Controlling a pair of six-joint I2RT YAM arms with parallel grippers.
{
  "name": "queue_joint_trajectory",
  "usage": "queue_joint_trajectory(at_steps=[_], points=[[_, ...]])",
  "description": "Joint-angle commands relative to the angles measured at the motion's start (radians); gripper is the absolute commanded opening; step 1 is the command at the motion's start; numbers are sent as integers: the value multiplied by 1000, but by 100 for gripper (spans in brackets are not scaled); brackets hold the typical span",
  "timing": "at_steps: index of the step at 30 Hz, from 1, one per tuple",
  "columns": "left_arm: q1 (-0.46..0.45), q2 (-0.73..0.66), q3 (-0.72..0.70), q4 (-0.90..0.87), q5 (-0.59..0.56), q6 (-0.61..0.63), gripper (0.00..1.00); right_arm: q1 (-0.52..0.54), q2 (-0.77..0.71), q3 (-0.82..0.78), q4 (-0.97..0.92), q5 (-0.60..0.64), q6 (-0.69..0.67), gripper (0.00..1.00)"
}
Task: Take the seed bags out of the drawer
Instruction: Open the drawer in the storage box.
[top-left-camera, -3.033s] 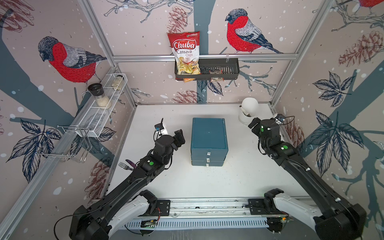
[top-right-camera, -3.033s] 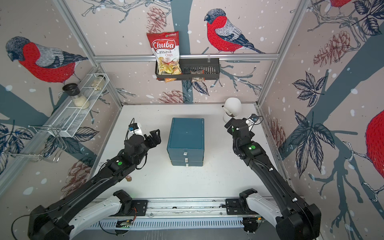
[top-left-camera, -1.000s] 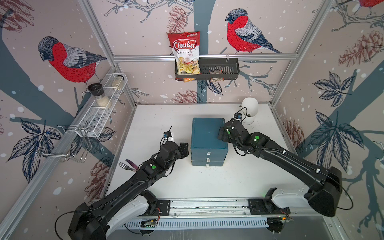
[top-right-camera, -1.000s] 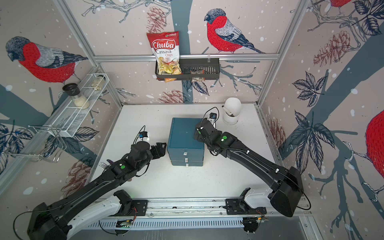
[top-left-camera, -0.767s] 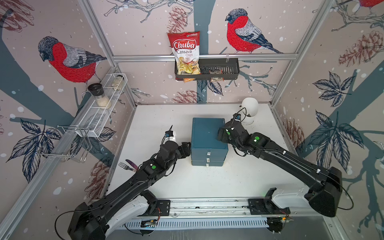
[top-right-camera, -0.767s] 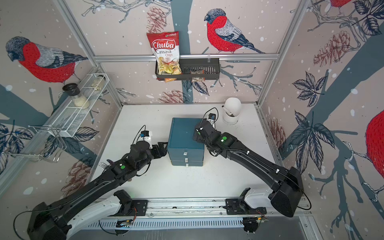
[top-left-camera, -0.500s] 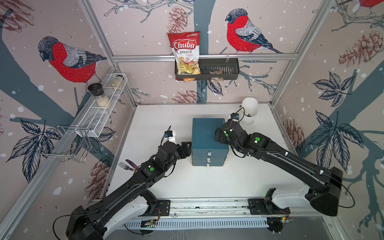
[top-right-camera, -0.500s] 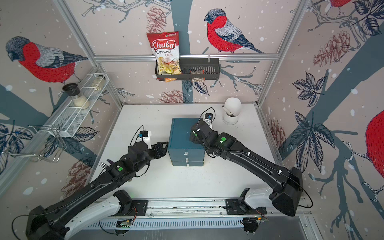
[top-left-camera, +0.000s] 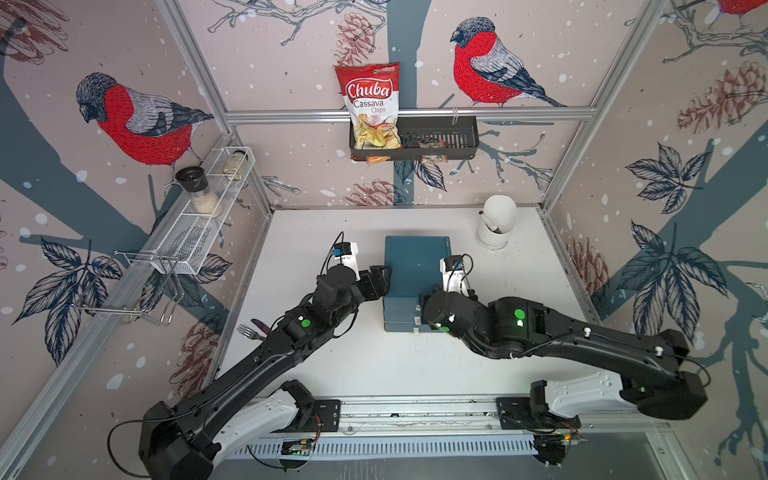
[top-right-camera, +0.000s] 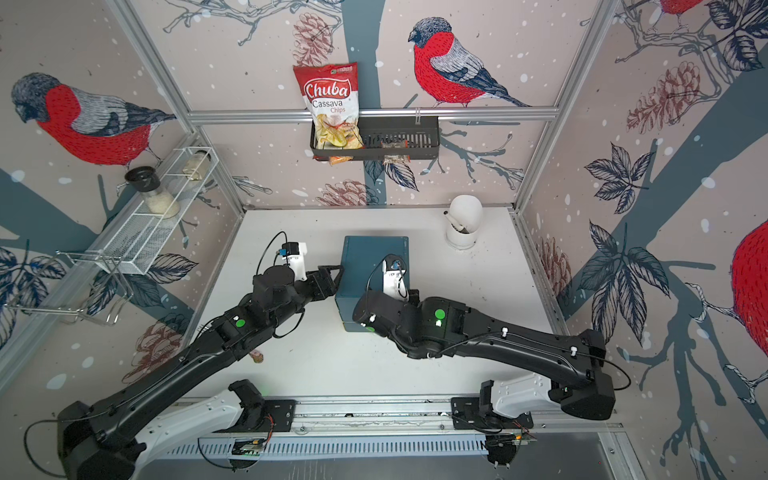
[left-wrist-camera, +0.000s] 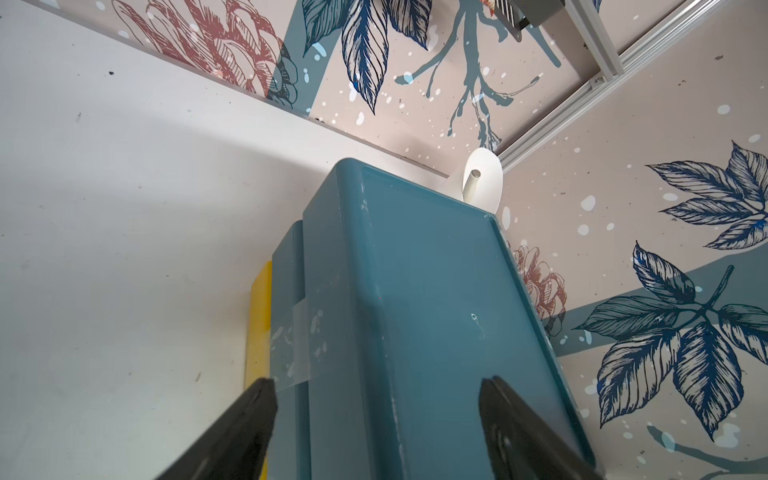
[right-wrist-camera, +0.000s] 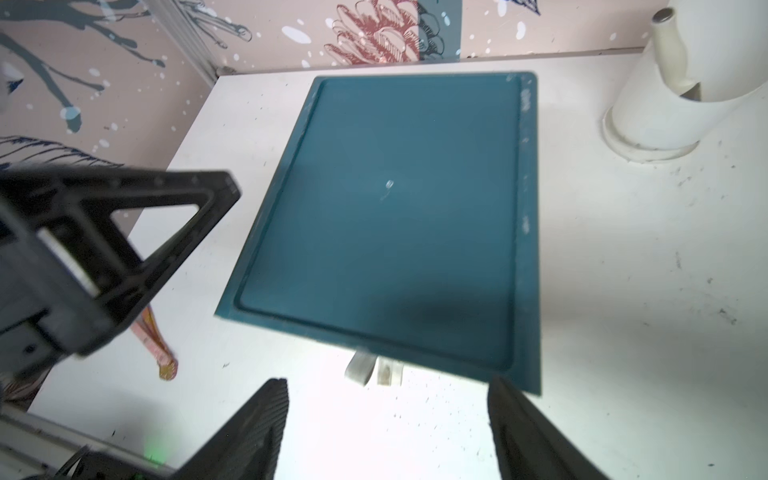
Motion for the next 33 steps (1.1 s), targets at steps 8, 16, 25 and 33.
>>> queue_joint_trajectory(at_steps=[8,16,25,33], points=[[0,16,-25,22,49,14,70,56,61,-118,136,-8,130,77],[0,6,-25,-28,60,42,61,-42,69,-149,202,-112,114,66],[0,-35,-62,-29,72,52,57,-88,83,-158,236,-132,101,51],[0,-45,-74,-33,78,61,55,-103,103,-154,252,-130,84,40]])
